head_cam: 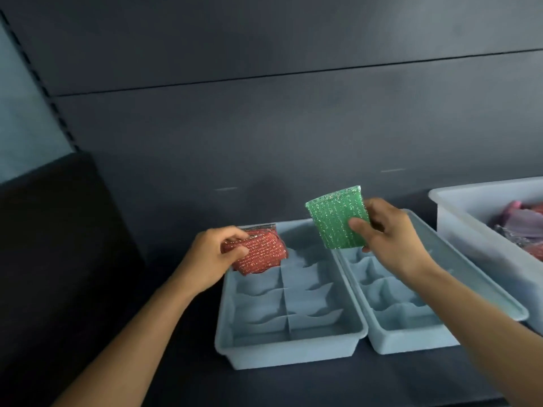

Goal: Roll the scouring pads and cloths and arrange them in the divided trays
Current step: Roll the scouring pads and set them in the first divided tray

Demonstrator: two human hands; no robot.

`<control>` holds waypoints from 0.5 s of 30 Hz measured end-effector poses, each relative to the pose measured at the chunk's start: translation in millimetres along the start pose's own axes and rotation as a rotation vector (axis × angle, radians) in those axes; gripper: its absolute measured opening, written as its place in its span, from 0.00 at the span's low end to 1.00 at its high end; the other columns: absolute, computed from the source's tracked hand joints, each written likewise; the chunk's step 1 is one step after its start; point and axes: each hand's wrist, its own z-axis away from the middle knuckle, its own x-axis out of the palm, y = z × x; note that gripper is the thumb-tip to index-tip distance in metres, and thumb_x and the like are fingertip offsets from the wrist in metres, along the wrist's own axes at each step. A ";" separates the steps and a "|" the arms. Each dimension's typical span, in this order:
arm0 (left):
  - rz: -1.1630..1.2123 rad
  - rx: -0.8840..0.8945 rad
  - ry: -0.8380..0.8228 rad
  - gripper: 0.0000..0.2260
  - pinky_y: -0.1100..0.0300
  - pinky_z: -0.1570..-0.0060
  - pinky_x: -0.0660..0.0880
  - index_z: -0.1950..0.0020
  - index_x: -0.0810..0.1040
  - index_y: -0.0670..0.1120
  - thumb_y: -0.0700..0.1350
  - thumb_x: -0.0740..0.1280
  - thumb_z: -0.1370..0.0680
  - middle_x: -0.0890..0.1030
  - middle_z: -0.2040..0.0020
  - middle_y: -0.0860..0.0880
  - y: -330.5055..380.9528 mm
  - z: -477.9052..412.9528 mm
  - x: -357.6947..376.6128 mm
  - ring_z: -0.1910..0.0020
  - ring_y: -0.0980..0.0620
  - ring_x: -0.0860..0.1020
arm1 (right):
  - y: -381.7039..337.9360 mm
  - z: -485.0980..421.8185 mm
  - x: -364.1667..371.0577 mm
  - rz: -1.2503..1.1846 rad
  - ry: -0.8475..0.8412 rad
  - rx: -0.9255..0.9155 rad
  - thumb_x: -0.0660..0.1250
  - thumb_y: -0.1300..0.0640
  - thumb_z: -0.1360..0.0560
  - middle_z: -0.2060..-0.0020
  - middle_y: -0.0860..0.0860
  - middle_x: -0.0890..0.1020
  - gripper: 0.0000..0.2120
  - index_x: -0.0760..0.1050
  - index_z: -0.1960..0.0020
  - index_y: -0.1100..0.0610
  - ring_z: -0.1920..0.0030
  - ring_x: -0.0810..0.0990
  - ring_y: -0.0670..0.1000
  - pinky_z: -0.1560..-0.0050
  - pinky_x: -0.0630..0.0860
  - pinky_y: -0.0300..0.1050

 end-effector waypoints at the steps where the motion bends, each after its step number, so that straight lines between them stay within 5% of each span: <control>1: -0.032 0.009 -0.030 0.09 0.66 0.55 0.76 0.50 0.82 0.54 0.42 0.74 0.26 0.83 0.51 0.55 -3.5 1.6 1.6 0.53 0.61 0.81 | -2.8 0.8 6.2 -0.007 -0.007 0.000 0.66 0.59 0.23 0.61 0.46 0.83 0.03 0.75 0.49 0.53 0.60 0.81 0.52 0.61 0.82 0.52; 5: -0.308 0.079 -0.048 0.10 0.59 0.42 0.73 0.45 0.84 0.52 0.46 0.74 0.26 0.83 0.45 0.55 -8.5 3.9 14.7 0.47 0.56 0.80 | -5.4 2.1 25.7 -0.017 -0.041 -0.039 0.68 0.61 0.24 0.64 0.42 0.82 0.06 0.76 0.52 0.50 0.62 0.80 0.42 0.59 0.80 0.47; 8: -0.537 0.156 0.017 0.11 0.58 0.42 0.65 0.44 0.83 0.55 0.51 0.73 0.26 0.82 0.43 0.57 -11.8 0.9 22.2 0.43 0.56 0.75 | -3.3 4.7 36.3 0.011 -0.076 -0.064 0.70 0.60 0.25 0.64 0.45 0.83 0.08 0.76 0.55 0.47 0.62 0.80 0.49 0.57 0.80 0.50; 15: -0.596 0.141 -0.093 0.13 0.58 0.41 0.64 0.40 0.81 0.56 0.53 0.71 0.25 0.76 0.46 0.56 -25.3 -9.9 30.9 0.42 0.55 0.72 | -1.0 10.6 60.9 0.161 -0.205 -0.150 0.70 0.62 0.26 0.58 0.47 0.83 0.12 0.79 0.45 0.49 0.58 0.80 0.48 0.50 0.77 0.48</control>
